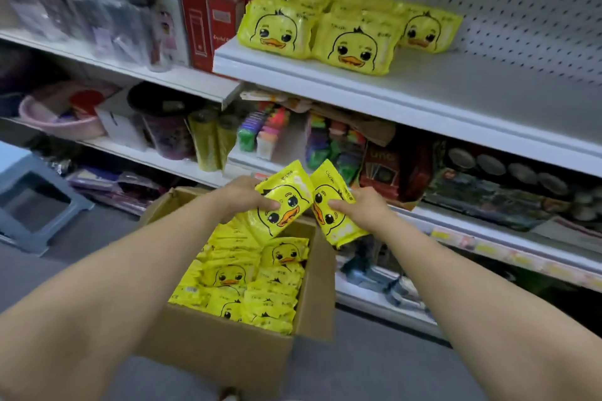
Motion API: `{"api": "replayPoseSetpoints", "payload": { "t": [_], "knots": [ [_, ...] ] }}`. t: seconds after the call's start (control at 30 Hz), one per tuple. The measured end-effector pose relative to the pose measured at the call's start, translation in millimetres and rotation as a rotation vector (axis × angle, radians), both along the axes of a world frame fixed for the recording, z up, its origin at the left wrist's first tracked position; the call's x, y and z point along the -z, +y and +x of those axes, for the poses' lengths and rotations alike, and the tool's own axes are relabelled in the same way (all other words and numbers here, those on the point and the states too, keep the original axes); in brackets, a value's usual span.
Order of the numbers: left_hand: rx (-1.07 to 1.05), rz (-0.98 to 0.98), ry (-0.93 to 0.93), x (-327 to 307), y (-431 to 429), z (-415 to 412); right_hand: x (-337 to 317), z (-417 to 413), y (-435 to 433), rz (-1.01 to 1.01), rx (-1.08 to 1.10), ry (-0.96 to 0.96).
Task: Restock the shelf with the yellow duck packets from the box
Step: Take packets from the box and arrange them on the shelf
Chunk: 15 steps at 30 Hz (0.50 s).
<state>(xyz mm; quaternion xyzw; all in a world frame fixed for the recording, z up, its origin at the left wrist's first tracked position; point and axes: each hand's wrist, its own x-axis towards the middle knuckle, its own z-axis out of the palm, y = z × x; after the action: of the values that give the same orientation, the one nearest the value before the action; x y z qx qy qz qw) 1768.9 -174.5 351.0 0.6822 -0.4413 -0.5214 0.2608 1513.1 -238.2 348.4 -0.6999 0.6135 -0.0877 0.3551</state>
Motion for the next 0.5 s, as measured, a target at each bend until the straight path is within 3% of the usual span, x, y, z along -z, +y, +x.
{"api": "replayPoseSetpoints", "payload": {
  "t": [0.17, 0.5],
  "knots": [
    [0.065, -0.057, -0.061, -55, -23, -69, -57, -80, -12, -0.078, -0.041, 0.010],
    [0.117, -0.252, -0.134, -148, -71, -215, -134, -232, -62, -0.224, 0.025, -0.154]
  ]
}}
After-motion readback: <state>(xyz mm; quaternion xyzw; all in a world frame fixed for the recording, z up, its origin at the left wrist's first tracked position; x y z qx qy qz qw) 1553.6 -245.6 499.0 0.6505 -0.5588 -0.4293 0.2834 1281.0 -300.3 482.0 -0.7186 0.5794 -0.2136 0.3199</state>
